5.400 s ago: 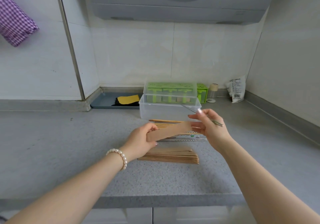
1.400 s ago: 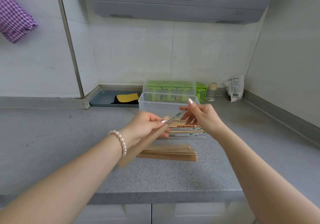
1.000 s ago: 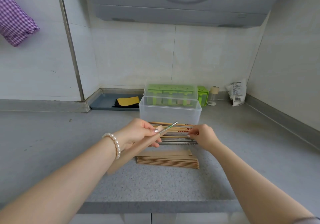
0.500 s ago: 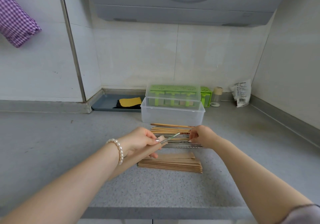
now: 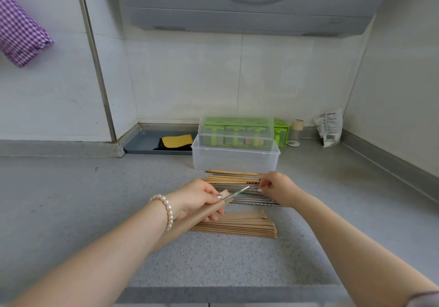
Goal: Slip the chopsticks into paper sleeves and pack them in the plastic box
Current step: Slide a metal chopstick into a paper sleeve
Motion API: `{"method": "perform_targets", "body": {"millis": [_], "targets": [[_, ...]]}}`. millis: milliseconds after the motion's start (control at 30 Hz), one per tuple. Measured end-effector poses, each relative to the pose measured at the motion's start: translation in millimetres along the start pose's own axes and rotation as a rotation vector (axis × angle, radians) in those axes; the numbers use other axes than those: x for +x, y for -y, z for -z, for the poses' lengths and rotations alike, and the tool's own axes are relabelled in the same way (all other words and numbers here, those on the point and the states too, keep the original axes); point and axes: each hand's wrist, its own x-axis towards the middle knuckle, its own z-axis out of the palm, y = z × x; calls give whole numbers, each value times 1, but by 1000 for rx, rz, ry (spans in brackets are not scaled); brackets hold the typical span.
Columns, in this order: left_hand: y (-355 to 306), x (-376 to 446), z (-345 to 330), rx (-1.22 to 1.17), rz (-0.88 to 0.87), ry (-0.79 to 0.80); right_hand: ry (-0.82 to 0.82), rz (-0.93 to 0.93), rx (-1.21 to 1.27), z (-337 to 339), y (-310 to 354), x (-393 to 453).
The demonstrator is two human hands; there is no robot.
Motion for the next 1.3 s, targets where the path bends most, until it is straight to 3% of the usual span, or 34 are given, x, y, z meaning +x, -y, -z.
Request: {"method": "perform_targets", "body": {"millis": [100,200,300,367,500,900,1067,1300], "targets": [[0,-2,2,-21,-15,-7,-72,30,162,23,2,-9],[-1,-5,6,-68,-16,0,-167,26,695,59,-1,-25],[-5,-10,9,-113,-16,9,-113,62,1196,89,-12,-39],[-7,-14,10,-122,-23,13,-59,116,1290,100,-16,-44],[-9,-17,11,-134,-27,20,14,104,1203,103,-18,-50],[-11,-28,11,64,-92,27,-213,46,844,107,-23,-51],[-15,-32,8,176,-103,15,-173,65,743,111,-16,-52],[-21,-32,4,103,-146,60,-116,85,654,96,11,-57]]}}
